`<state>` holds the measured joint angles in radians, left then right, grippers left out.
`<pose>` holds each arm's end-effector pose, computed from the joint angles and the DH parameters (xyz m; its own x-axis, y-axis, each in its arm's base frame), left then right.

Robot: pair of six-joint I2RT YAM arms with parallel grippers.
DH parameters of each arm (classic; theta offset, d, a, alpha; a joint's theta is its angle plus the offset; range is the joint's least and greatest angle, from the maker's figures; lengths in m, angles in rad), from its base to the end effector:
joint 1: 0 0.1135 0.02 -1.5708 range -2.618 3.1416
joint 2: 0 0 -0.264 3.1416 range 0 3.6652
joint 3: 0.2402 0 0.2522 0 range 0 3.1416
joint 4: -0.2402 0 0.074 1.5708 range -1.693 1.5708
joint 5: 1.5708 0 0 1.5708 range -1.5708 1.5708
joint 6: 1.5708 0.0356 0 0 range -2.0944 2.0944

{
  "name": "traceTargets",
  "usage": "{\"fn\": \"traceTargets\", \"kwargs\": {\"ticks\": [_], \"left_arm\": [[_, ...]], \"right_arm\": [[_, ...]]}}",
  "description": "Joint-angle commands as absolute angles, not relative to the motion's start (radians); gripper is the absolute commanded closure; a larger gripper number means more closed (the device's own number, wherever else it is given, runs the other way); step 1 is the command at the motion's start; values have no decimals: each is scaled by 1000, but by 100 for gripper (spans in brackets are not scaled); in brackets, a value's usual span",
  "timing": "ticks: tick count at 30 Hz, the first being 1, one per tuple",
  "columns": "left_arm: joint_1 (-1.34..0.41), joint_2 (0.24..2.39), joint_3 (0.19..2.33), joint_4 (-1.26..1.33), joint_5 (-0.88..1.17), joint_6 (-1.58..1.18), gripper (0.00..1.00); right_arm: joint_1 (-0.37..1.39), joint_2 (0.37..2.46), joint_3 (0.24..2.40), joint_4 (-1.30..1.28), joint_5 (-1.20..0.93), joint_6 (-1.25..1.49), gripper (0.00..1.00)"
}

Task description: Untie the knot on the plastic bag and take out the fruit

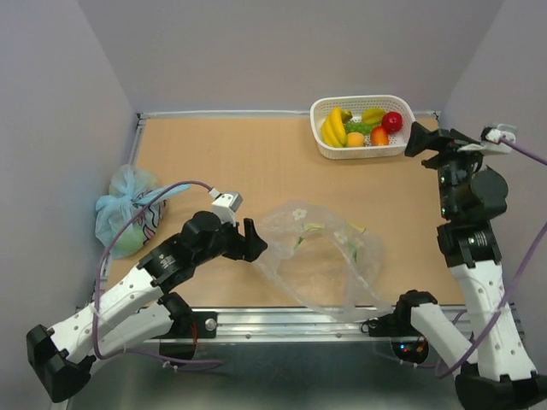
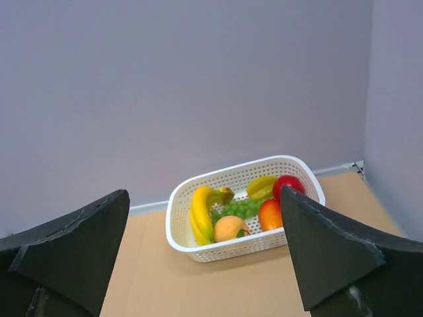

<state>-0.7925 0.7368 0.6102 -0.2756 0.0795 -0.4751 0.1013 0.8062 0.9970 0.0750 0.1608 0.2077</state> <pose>0.1214 -0.1272 0.2766 -0.5926 -0.0484 -0.8041 0.5512 0.7036 -0.4486 0.1714 0.0117 0.4381 0.2668 0.2317 -0.9355 -0.0012 0.9707 0.2401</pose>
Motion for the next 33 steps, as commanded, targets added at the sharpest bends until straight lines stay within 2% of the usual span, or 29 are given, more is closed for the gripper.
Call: {"fn": "traceTargets", "kwargs": {"ticks": [1, 6, 7, 15, 23, 33], "left_arm": [[-795, 643, 676, -342, -1, -495, 10], [-796, 534, 771, -419, -205, -534, 8], [-796, 505, 787, -443, -303, -554, 8], [-795, 339, 879, -489, -661, -584, 3], [-795, 213, 907, -567, -790, -598, 1], [-795, 179, 925, -640, -808, -655, 1]], "right_arm": [[107, 651, 950, 5, 149, 227, 0], [107, 459, 904, -110, 159, 229, 0], [107, 398, 897, -130, 163, 226, 0], [106, 218, 971, -304, 150, 184, 0], [107, 129, 1058, -486, 149, 189, 0], [106, 86, 1114, -643, 143, 201, 0]]}}
